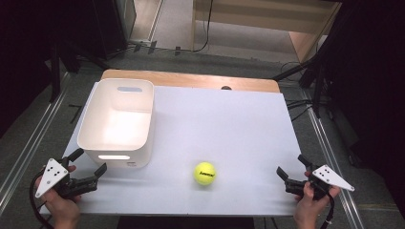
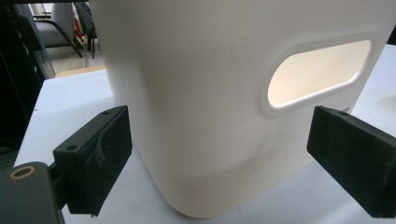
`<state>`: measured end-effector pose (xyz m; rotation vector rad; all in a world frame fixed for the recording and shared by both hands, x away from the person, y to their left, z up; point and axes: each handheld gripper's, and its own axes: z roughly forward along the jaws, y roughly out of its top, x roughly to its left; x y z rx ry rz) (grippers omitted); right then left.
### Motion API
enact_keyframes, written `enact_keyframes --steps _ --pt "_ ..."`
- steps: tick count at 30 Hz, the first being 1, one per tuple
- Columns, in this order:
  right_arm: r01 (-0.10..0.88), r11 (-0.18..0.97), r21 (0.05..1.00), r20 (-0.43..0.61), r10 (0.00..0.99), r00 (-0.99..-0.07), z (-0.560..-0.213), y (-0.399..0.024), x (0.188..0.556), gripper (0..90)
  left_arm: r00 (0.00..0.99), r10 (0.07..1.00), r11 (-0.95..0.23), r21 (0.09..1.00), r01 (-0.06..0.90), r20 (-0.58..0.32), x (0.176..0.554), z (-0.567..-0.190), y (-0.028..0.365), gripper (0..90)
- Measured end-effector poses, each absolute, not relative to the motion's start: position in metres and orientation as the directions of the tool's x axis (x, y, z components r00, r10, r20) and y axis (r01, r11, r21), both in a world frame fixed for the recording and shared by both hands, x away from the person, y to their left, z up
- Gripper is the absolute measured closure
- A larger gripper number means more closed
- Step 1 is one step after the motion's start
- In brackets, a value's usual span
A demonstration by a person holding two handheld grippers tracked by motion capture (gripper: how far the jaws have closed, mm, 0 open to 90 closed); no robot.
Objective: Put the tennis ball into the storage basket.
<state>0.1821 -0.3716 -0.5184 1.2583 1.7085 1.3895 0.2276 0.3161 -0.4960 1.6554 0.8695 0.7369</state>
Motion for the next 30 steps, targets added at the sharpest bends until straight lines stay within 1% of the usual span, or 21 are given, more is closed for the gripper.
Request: enact_keyframes --steps 17,19,20,30 --pt "0.299 0.052 0.953 0.072 0.918 -0.389 -0.513 -0.364 0.185 0.0 0.543 0.839 -0.152 0.973 0.175 0.034 0.227 -0.496 0.318 7.2" --pt "0.299 0.046 0.953 0.079 0.916 -0.393 -0.512 -0.364 0.185 0.0 0.539 0.842 -0.147 0.973 0.176 0.03 0.226 -0.496 0.317 7.2" --pt "0.3 0.01 0.954 0.116 0.91 -0.398 -0.51 -0.363 0.185 0.0 0.537 0.843 -0.144 0.974 0.175 0.028 0.226 -0.496 0.318 7.2" --pt "0.297 0.018 0.955 0.113 0.901 -0.42 -0.494 -0.354 0.187 0.0 0.534 0.845 -0.136 0.976 0.171 0.024 0.225 -0.496 0.319 7.2"
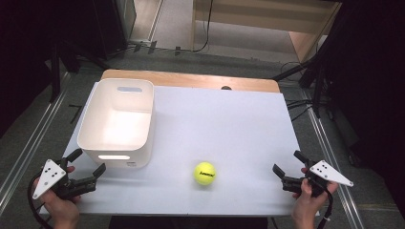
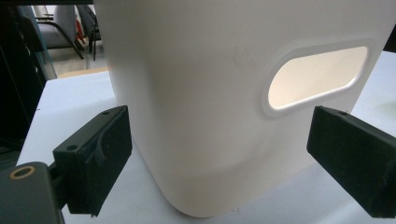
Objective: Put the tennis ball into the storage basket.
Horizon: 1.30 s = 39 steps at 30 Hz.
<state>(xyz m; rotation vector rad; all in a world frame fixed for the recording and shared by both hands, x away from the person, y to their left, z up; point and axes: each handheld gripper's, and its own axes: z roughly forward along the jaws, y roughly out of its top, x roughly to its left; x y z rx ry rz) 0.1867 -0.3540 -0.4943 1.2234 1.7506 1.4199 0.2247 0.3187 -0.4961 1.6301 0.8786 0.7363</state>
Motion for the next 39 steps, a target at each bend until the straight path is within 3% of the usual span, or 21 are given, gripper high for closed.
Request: enact_keyframes --steps 39 --pt "0.294 0.159 0.942 0.049 0.805 -0.592 -0.449 -0.304 0.21 0.0 0.538 0.842 -0.142 0.975 0.171 0.028 0.224 -0.496 0.319 7.2"
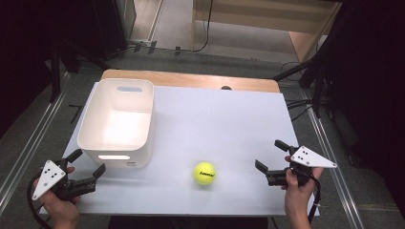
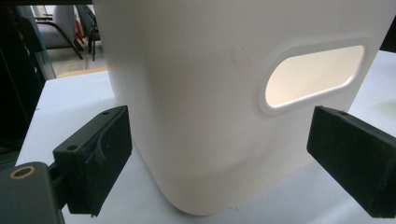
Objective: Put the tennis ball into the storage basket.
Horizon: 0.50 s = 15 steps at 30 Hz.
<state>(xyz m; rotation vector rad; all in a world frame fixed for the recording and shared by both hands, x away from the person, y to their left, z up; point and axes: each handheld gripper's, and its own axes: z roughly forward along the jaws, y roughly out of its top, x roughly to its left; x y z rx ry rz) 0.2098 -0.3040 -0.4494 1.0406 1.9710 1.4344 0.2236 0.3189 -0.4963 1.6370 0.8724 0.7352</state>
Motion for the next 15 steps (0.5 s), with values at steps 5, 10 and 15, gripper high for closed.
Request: enact_keyframes --steps 5,10,15 --pt "0.299 0.181 0.937 0.044 0.787 -0.616 -0.443 -0.295 0.214 0.0 0.536 0.844 -0.139 0.975 0.172 0.026 0.224 -0.496 0.319 7.2" --pt "0.299 0.199 0.933 0.037 0.775 -0.631 -0.439 -0.29 0.217 0.0 0.536 0.844 -0.136 0.976 0.169 0.024 0.223 -0.496 0.32 7.2" --pt "0.3 0.232 0.925 0.023 0.756 -0.655 -0.434 -0.281 0.22 0.0 0.536 0.844 -0.133 0.977 0.169 0.022 0.224 -0.496 0.319 7.2"
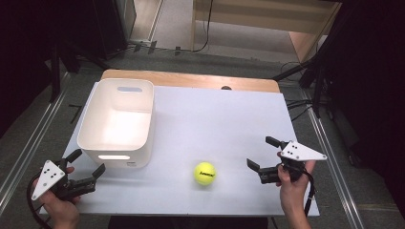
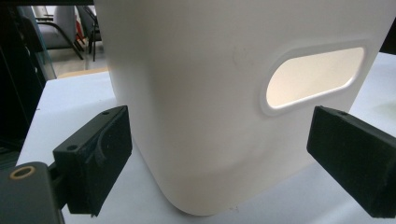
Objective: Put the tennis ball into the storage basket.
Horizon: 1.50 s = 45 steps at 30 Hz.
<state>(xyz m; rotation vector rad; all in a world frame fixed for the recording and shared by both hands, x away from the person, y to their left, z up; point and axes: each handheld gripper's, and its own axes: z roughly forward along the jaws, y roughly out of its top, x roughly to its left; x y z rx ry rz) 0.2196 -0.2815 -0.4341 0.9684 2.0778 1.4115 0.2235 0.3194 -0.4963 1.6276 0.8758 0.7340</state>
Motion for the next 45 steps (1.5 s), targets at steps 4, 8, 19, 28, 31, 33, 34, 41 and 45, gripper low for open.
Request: enact_keyframes --steps 4,8,19,28,31,33,34,41,45 --pt "0.3 0.256 0.919 0.014 0.739 -0.674 -0.431 -0.275 0.222 0.0 0.534 0.845 -0.127 0.977 0.171 0.016 0.223 -0.496 0.319 7.2" --pt "0.309 0.305 0.901 0.001 0.711 -0.703 -0.43 -0.266 0.225 0.0 0.536 0.844 -0.134 0.976 0.169 0.023 0.223 -0.496 0.319 7.2" --pt "0.338 0.389 0.857 0.007 0.648 -0.762 -0.431 -0.248 0.231 0.0 0.536 0.844 -0.136 0.976 0.169 0.024 0.223 -0.496 0.319 7.2" --pt "0.342 0.453 0.823 -0.001 0.604 -0.797 -0.433 -0.231 0.235 0.0 0.537 0.843 -0.136 0.976 0.169 0.024 0.223 -0.496 0.319 7.2" --pt "0.346 0.475 0.809 -0.002 0.591 -0.807 -0.434 -0.225 0.237 0.0 0.536 0.844 -0.136 0.976 0.169 0.025 0.223 -0.496 0.319 7.2" --pt "0.344 0.483 0.805 -0.002 0.583 -0.813 -0.434 -0.223 0.238 0.0 0.536 0.844 -0.136 0.976 0.169 0.025 0.223 -0.496 0.319 7.2" --pt "0.35 0.488 0.8 0.0 0.583 -0.813 -0.434 -0.222 0.238 0.0 0.536 0.844 -0.136 0.976 0.169 0.025 0.223 -0.496 0.319 7.2" --pt "0.348 0.55 0.759 -0.015 0.549 -0.836 -0.436 -0.209 0.239 0.0 0.536 0.844 -0.135 0.976 0.169 0.024 0.223 -0.496 0.319 7.2" --pt "0.355 0.569 0.742 -0.009 0.537 -0.844 -0.438 -0.203 0.241 0.0 0.537 0.844 -0.134 0.977 0.169 0.023 0.223 -0.496 0.319 7.2"
